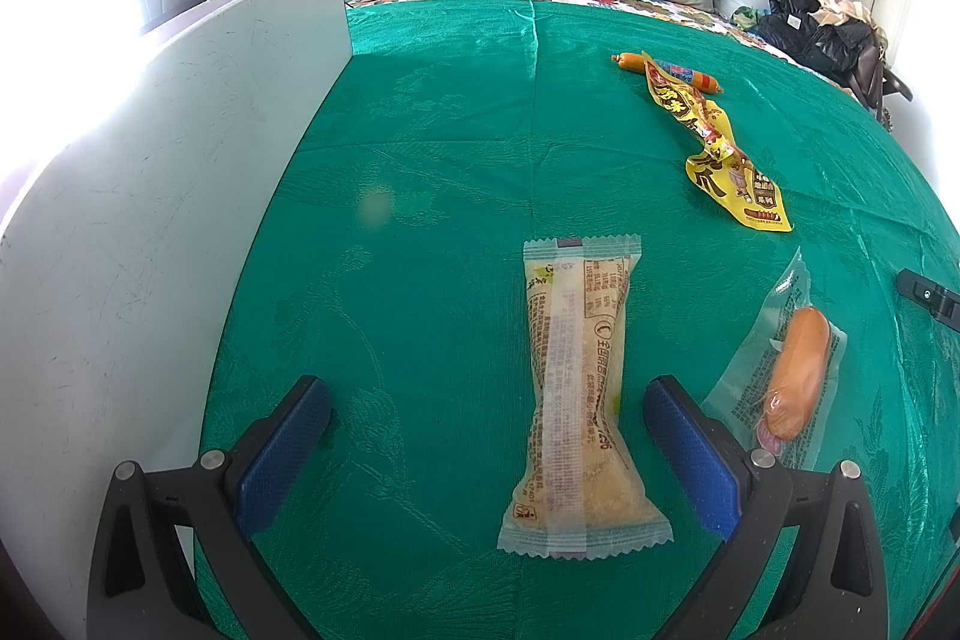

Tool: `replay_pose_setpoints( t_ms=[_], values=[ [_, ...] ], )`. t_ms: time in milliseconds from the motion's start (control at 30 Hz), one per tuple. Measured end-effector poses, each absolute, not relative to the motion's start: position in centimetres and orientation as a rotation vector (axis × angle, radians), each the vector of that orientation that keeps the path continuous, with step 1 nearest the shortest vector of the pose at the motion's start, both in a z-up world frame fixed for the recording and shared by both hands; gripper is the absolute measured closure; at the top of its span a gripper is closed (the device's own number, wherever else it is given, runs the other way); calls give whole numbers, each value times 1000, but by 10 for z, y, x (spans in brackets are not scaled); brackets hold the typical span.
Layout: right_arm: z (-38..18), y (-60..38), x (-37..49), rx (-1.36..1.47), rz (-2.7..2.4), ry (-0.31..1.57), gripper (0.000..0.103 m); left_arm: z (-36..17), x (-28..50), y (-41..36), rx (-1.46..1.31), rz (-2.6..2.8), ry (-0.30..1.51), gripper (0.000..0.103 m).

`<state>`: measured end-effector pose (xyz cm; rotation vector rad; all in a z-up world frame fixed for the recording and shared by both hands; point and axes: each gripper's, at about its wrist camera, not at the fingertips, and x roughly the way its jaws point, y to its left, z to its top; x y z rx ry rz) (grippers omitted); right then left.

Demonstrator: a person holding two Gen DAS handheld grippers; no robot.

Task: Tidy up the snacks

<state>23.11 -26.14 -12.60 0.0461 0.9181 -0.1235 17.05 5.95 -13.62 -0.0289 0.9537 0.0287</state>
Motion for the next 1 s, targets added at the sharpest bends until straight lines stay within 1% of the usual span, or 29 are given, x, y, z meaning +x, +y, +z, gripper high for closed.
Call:
replay_pose_setpoints(
  t_ms=[867, 1000],
  values=[
    [-126, -262, 232, 46, -123, 918, 0, -136, 171, 59, -27, 24, 959, 0],
    [-126, -262, 232, 46, -123, 918, 0, -132, 180, 60, 27, -80, 1080, 1]
  ],
)
